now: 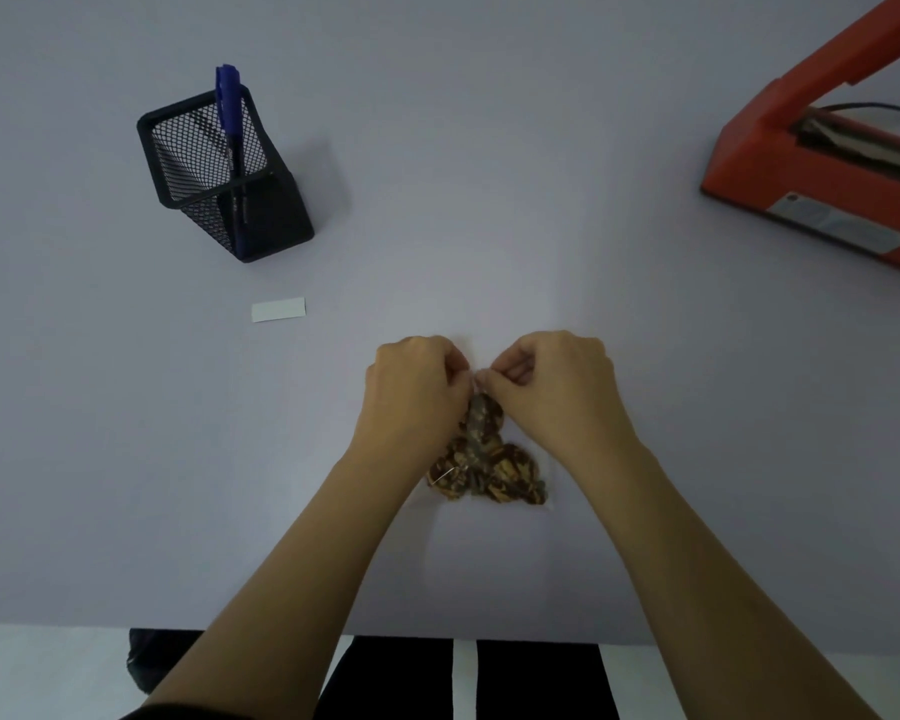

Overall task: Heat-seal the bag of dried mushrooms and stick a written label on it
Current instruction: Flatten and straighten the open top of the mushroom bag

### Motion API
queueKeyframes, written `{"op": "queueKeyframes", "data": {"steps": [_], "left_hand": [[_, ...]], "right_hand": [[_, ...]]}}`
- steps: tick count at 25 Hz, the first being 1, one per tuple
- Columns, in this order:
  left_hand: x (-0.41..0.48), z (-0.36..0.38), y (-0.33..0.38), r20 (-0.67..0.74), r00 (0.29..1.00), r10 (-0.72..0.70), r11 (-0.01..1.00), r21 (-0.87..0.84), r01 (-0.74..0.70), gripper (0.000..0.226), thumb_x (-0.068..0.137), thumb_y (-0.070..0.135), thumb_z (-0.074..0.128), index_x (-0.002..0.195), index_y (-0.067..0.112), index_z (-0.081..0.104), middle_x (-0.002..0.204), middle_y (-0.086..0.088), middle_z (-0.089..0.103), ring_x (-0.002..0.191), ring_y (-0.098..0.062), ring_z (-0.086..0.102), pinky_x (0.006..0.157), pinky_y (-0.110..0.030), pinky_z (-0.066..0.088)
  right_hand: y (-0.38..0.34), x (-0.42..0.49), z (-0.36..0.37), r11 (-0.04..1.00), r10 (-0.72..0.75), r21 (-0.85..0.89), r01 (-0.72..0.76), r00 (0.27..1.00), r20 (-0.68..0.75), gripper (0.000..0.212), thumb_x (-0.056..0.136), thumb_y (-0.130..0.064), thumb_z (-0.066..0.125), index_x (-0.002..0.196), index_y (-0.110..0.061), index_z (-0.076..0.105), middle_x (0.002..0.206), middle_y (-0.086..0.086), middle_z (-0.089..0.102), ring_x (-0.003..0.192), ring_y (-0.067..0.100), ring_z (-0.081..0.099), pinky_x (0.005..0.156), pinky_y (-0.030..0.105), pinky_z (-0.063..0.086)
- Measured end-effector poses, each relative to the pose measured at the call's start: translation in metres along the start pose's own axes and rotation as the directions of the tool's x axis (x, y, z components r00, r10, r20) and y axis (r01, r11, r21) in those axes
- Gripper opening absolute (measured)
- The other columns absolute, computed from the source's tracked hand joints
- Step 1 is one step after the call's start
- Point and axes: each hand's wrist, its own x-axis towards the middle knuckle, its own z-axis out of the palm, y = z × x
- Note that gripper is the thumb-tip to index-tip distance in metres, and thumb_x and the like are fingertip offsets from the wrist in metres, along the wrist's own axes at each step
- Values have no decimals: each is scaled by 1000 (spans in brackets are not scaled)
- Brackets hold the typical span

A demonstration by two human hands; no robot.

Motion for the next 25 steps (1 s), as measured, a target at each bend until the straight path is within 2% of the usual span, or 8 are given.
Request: {"op": "queueKeyframes", "data": {"steps": [6,10,11,13,16,20,22,25], "left_hand": [[-2,-3,-2,32,999,-26,1000,-4,26,14,88,18,60,92,10,71,93,-5,72,91,-22,63,85,-36,51],[-2,-3,-8,8,1000,-18,1000,22,18,15,90,16,57,93,10,70,95,-6,71,91,-23,62,82,-33,49],[-2,-2,-11,-4,1000,5,1000,31,-5,15,89,14,56,93,9,70,95,-7,70,91,-24,61,81,-32,49],[-3,3,-19,-48,986,161,986,61,-158,15,88,8,57,94,6,71,93,-11,67,88,-28,59,76,-25,43],[-5,7,-32,-58,934,354,934,79,-349,18,82,7,60,94,6,72,91,-10,67,83,-30,59,75,-18,36],[-1,0,-42,-23,926,378,917,150,-371,33,78,18,61,106,2,67,103,-13,65,92,-34,60,81,-33,47],[1,-2,-42,-26,925,380,912,180,-369,37,76,21,64,107,1,65,104,-16,64,92,-36,60,82,-39,50],[-1,1,-43,-61,913,403,908,149,-391,31,79,17,68,106,4,64,104,-13,64,90,-33,59,79,-39,51]], "right_hand": [[1,-3,3,1000,-11,3,11,1000,-6,10,81,-26,70,83,-16,72,78,-2,72,73,12,65,74,32,55],[6,-6,-3,1000,-22,-17,22,1000,-15,11,82,-23,69,87,-13,73,79,1,73,73,13,66,73,26,54],[7,-7,-3,999,-45,-26,45,999,-19,11,83,-21,68,89,-13,73,81,2,73,74,14,66,73,27,54],[9,-8,-2,986,-158,-52,158,987,-10,10,84,-16,66,91,-13,73,84,3,71,76,17,65,72,30,54],[14,-10,-2,958,-278,-59,280,960,41,16,86,-12,63,98,-13,73,87,2,67,78,18,63,68,24,47],[19,-5,-6,952,-258,-148,267,963,78,32,90,-15,58,122,-12,59,110,4,57,95,18,57,79,20,40],[19,-3,-8,946,-233,-214,244,969,79,38,90,-17,58,128,-12,53,117,5,51,103,19,52,82,18,36],[23,-7,-7,919,-337,-197,342,940,58,38,84,-5,62,120,-16,59,104,7,53,93,22,51,78,29,46]]}}
